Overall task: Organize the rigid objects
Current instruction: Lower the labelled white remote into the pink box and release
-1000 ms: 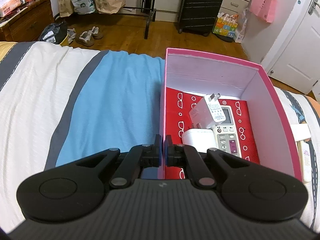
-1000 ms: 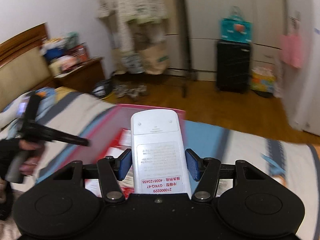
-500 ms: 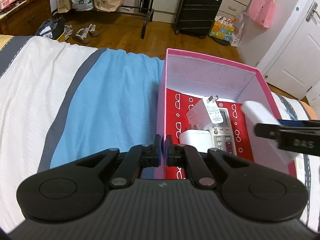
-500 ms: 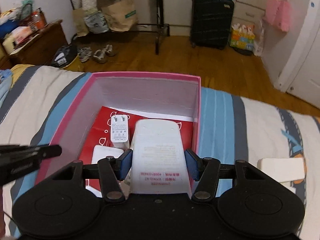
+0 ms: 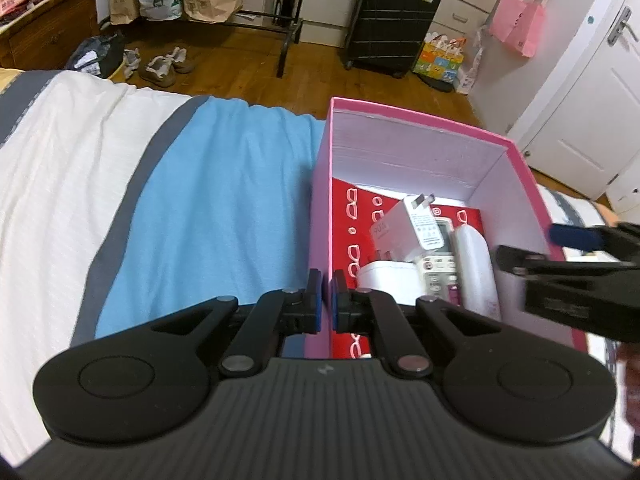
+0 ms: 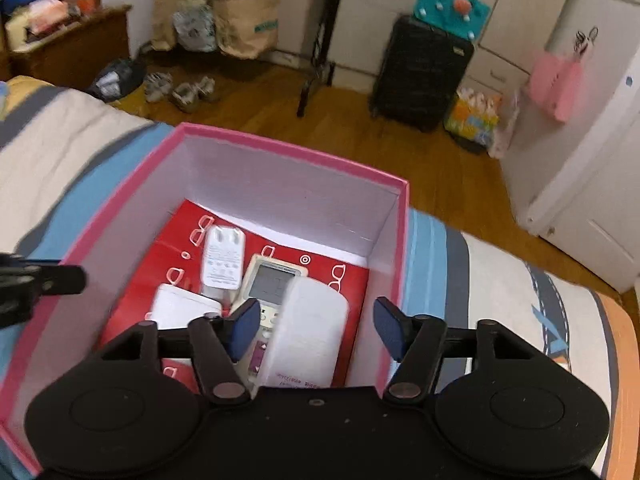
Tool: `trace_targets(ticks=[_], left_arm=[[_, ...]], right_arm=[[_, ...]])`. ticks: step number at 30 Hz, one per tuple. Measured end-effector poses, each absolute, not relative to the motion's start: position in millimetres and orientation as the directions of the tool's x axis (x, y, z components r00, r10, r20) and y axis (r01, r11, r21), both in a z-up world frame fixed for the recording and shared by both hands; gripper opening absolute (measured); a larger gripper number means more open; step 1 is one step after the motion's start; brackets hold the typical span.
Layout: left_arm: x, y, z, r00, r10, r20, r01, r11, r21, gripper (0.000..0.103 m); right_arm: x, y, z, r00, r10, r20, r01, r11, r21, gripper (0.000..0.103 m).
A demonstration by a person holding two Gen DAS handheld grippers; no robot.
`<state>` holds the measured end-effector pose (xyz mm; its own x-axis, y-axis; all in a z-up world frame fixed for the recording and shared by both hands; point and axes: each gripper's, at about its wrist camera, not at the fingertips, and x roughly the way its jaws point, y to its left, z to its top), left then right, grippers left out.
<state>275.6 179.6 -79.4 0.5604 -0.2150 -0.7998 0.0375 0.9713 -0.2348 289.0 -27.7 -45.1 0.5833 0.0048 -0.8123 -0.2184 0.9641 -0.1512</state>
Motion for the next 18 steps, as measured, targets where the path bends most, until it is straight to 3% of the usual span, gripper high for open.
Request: trace_targets(ticks=[9,18], left_arm=[[276,177,-79,0.559,-0.200,-0.805,0.034,0.975,-0.219,0.003],[277,179,-78,0.550,-0.196,-0.812,0.011,0.974,-0.228,0.003]], right_arm=[[222,-105,11,0.640,0.304,-0.706,-0.391,0.919,0.041,0.067],[197,-191,-2,0.563,0.329,-0.758,-0.382,0.917,0.115,0.067]])
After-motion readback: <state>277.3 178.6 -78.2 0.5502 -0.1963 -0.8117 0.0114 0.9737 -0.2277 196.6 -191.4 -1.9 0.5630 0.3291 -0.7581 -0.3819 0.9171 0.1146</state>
